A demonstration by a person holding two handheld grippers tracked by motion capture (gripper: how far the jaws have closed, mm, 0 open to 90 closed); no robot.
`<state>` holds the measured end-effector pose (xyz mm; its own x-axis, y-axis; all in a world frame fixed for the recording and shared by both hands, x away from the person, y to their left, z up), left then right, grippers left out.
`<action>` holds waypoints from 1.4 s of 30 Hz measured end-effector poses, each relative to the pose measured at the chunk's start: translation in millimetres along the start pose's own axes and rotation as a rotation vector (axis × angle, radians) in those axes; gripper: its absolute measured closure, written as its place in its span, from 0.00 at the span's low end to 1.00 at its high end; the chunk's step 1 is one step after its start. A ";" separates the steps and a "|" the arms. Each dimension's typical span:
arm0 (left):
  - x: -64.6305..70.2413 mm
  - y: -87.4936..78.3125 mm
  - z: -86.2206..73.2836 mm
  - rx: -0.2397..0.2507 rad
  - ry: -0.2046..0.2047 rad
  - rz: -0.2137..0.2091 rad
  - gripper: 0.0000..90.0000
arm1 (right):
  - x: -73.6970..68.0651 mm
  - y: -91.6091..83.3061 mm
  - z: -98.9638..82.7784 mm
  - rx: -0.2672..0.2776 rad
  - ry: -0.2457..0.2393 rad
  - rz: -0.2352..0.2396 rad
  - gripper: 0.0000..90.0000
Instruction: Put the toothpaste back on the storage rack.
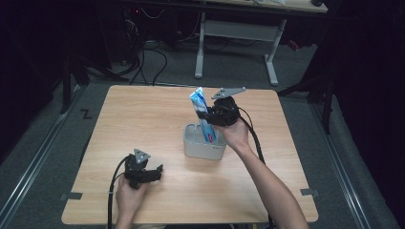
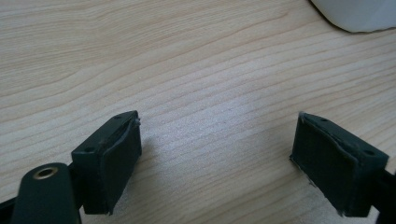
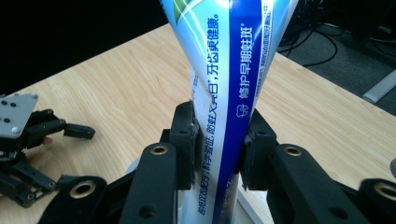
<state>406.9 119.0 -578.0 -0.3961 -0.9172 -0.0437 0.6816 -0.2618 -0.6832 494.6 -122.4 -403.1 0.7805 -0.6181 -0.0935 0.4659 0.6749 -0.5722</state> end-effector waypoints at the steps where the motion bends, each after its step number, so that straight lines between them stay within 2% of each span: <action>1: 0.0 0.0 0.0 0.000 0.000 0.000 0.18 | -0.3 -0.2 -0.4 -0.002 -0.007 -0.003 0.79; 6: 0.0 0.1 0.0 0.001 0.000 0.001 0.18 | 0.3 -0.1 -4.3 -0.006 0.000 -0.006 0.79; 8: 0.0 0.1 0.0 0.001 0.000 0.001 0.18 | -2.6 0.0 -6.1 -0.009 -0.023 -0.017 0.79; 10: 0.0 0.1 0.0 0.001 0.000 0.001 0.18 | -2.9 1.1 -7.2 -0.015 -0.026 -0.013 0.79; 16: 0.0 0.1 0.0 0.001 0.001 0.001 0.18 | 0.1 3.5 -13.9 -0.028 -0.013 -0.012 0.79; 20: 0.0 0.1 0.0 0.001 0.000 0.001 0.18 | 0.9 4.5 -18.9 -0.015 0.019 0.009 0.79; 25: 0.0 0.1 0.0 0.001 0.000 0.001 0.18 | 0.5 5.2 -21.4 -0.035 -0.006 -0.010 0.79; 39: 0.1 0.0 0.0 0.001 0.000 0.001 0.18 | 5.6 4.8 -36.9 -0.050 0.022 -0.013 0.78; 42: 0.1 0.0 0.0 0.001 0.000 0.001 0.18 | 5.8 5.5 -39.3 -0.059 0.016 -0.012 0.78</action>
<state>406.9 118.9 -578.0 -0.3955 -0.9174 -0.0447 0.6824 -0.2610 -0.6828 485.3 -138.0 -438.9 0.7677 -0.6332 -0.0991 0.4496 0.6423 -0.6207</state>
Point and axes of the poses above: each handheld gripper's, and its own axes: y roughly forward along the jaws, z roughly out of its top, x roughly to its right, the point moved 6 cm from there along y, roughly forward along the jaws, and after that the axes turned 5 degrees about z, right-handed, at the moved point
